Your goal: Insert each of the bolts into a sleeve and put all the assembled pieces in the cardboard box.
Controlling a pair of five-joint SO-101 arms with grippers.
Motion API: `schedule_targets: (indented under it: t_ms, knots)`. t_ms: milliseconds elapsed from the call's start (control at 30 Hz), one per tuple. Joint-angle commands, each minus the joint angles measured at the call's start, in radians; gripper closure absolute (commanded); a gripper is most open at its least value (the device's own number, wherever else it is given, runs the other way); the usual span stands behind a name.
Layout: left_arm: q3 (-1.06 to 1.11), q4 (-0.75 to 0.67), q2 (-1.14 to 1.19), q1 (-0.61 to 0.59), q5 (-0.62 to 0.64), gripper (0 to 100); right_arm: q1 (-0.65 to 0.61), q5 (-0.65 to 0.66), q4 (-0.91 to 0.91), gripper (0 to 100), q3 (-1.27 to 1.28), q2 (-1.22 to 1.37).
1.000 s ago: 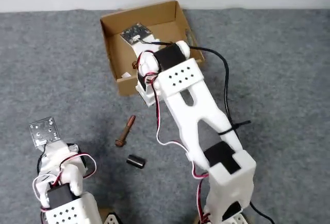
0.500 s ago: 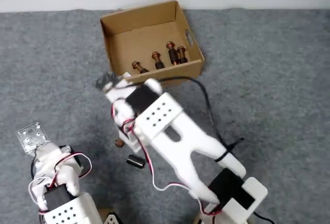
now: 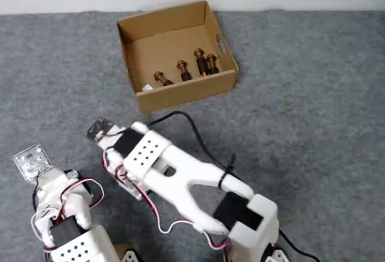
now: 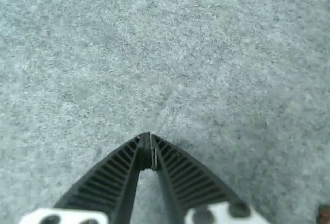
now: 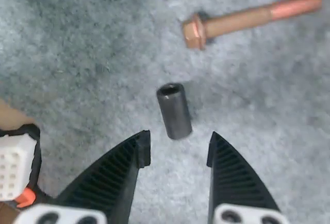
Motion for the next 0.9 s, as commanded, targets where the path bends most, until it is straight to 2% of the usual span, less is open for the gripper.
schedule_targets:
  t_ms: [0, 300, 400, 667, 867]
  knots:
    - [-0.013, -0.028, -0.009, -0.006, 0.008, 99, -0.012, -0.009, -0.035, 83.6, -0.003, 0.042]
    - [-0.01, -0.026, -0.009, 0.035, 0.008, 99, 0.047, -0.009, -0.079, 99.1, -0.008, 0.236]
    - [-0.01, -0.026, -0.009, 0.037, 0.008, 99, 0.081, -0.012, -0.079, 98.9, -0.008, 0.228]
    - [-0.008, -0.026, -0.009, 0.038, 0.008, 99, 0.186, -0.018, 0.001, 99.0, -0.006, -0.018]
    - [0.001, -0.028, -0.009, 0.098, 0.006, 99, 0.3, -0.14, 0.108, 99.0, -0.006, -0.208]
